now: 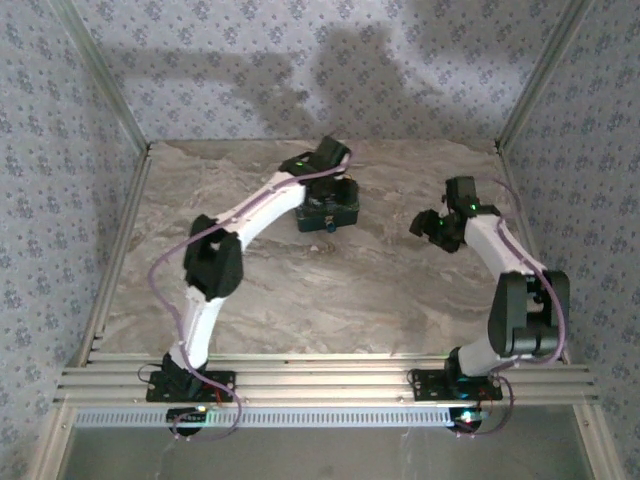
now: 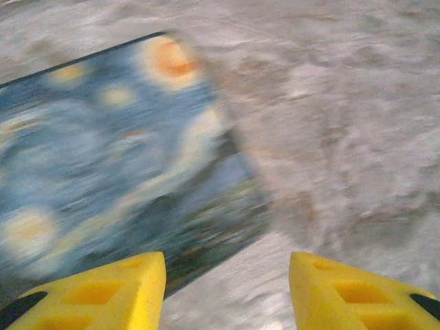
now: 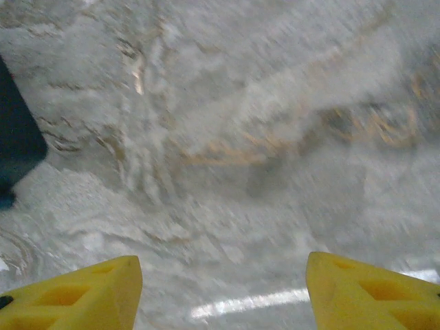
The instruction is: Unlock a padlock with a key
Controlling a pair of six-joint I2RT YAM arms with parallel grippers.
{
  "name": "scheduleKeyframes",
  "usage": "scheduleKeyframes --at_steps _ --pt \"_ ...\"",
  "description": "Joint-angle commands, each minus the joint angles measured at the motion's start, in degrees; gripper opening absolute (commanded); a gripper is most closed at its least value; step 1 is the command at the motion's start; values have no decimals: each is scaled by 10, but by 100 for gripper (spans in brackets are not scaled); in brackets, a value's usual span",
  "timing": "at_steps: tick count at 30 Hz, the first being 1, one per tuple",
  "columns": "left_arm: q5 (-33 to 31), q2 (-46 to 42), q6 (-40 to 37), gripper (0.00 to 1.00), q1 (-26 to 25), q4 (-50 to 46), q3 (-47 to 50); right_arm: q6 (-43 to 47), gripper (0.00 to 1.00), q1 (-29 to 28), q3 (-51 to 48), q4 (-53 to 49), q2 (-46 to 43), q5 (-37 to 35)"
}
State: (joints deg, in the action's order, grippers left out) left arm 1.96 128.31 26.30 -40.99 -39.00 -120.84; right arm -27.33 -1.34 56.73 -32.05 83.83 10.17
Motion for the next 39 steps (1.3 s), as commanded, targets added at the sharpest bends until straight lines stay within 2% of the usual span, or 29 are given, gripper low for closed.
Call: scheduleKeyframes --at_steps 1,7,10,14,18,21,24,28,31,39 --pt "-20 90 -13 49 -28 -94 -122 -15 66 10 -60 -21 -72 15" --pt "-7 244 11 41 -51 -138 -359 -4 66 47 -126 -59 -173 14" --pt "5 275 31 37 -53 -115 -384 -7 65 49 -133 -50 -190 -5" --pt "3 265 21 36 -53 -124 -383 -1 58 22 -92 -7 -143 -22" --pt "-20 220 -21 37 -52 -171 -365 31 54 -16 7 10 -30 -29" --pt "-46 160 -46 38 -49 -191 -297 63 54 -38 103 -11 66 -24" --pt "-64 72 -62 38 -43 -150 -159 100 55 -61 203 -59 156 -38" --pt "-41 -48 -45 39 -15 -48 37 132 53 -87 290 -97 246 -68" --pt "-18 -109 -31 40 10 -2 132 135 50 -100 331 -115 290 -83" --pt "-3 -176 -35 40 46 45 242 153 43 -112 416 -144 372 -98"
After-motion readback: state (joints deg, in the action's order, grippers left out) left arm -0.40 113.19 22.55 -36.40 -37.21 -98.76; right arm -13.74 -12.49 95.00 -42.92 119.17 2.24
